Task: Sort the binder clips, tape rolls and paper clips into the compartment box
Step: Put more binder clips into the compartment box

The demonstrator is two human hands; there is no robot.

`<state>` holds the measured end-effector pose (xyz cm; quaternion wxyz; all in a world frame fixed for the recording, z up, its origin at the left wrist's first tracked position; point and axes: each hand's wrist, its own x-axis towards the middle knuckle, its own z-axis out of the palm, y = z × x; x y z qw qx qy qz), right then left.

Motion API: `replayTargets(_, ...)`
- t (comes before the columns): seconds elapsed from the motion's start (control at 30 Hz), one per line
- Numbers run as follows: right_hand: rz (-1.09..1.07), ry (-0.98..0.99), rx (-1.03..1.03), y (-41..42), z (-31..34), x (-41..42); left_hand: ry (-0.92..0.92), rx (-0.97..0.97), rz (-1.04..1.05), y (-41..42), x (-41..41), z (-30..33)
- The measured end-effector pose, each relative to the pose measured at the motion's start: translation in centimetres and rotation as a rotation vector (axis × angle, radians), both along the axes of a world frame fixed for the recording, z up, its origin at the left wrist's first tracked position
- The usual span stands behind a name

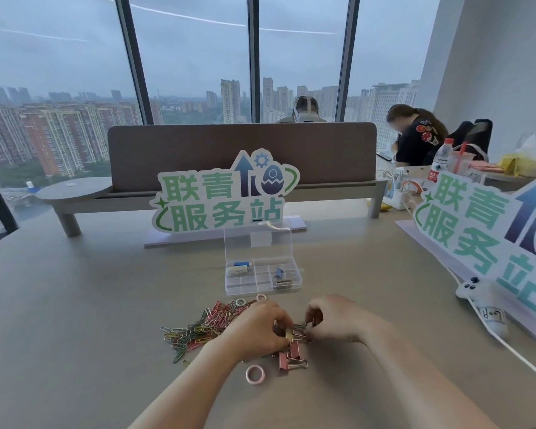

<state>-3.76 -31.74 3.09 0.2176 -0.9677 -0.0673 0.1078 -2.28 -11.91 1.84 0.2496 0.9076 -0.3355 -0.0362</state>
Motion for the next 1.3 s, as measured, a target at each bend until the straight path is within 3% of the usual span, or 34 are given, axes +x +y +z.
replayTargets(0.2, -0.042, -0.034, -0.020, -0.2, 0.1, -0.1, 0.011, -0.049, 0.041, 0.3, -0.1, -0.1)
replayTargets(0.43, -0.139, -0.218, -0.041, -0.8, 0.9, 1.7, 0.025, -0.168, 0.146, 1.2, 1.1, 0.8)
replayTargets(0.67, -0.138, -0.335, -0.087, -0.2, 2.2, 5.6, -0.088, -0.228, 0.304, 1.2, 5.0, 1.6)
replayTargets(1.3, 0.006, -0.255, -0.213, 0.0, 1.5, 13.2, -0.066, -0.188, 0.391, -1.7, 12.4, 0.4)
